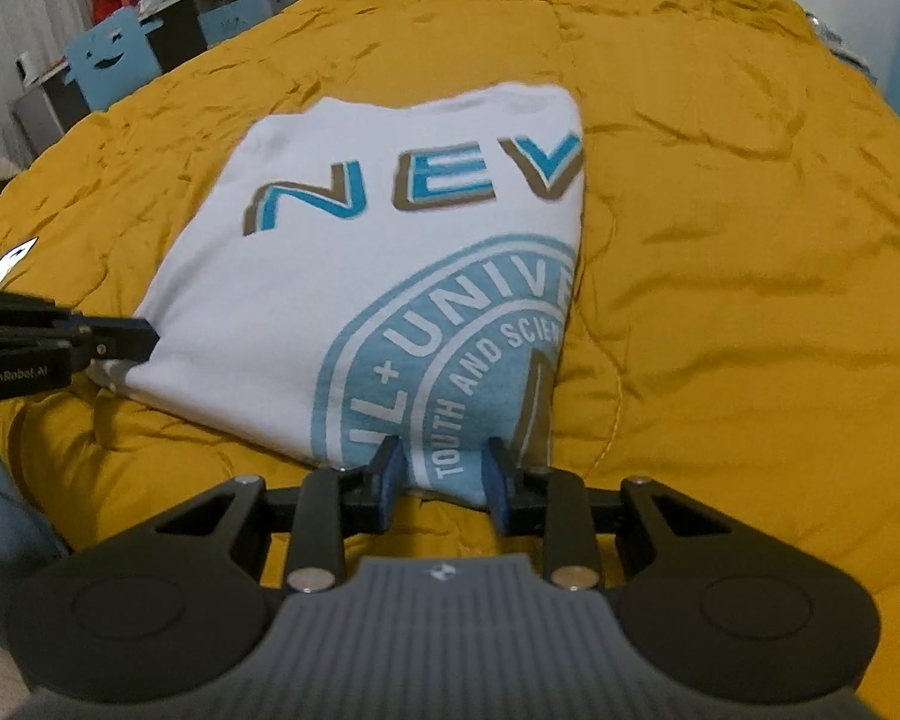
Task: Fold small clothes
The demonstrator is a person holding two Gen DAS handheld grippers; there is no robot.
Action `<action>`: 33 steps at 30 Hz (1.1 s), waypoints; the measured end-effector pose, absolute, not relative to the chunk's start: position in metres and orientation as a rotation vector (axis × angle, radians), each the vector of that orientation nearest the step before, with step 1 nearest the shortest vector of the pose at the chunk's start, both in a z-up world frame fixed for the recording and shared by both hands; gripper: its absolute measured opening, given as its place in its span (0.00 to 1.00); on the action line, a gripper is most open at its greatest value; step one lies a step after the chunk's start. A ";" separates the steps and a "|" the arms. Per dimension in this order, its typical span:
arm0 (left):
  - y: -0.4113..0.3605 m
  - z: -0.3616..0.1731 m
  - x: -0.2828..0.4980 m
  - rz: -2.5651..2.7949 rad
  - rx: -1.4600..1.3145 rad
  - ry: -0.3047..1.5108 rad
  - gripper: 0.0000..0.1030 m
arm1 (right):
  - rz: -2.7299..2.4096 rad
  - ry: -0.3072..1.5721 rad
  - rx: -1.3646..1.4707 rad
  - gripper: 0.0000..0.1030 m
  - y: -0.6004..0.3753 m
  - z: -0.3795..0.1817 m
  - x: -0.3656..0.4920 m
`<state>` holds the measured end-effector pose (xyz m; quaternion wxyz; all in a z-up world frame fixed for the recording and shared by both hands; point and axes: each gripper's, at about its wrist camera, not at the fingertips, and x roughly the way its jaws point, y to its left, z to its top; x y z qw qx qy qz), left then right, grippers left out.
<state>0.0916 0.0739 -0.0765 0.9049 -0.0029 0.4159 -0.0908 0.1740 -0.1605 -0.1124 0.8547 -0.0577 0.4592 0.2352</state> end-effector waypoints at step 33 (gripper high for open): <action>0.017 -0.015 0.005 0.116 -0.024 0.664 0.98 | 0.237 0.700 -0.088 0.80 -0.152 -0.030 0.050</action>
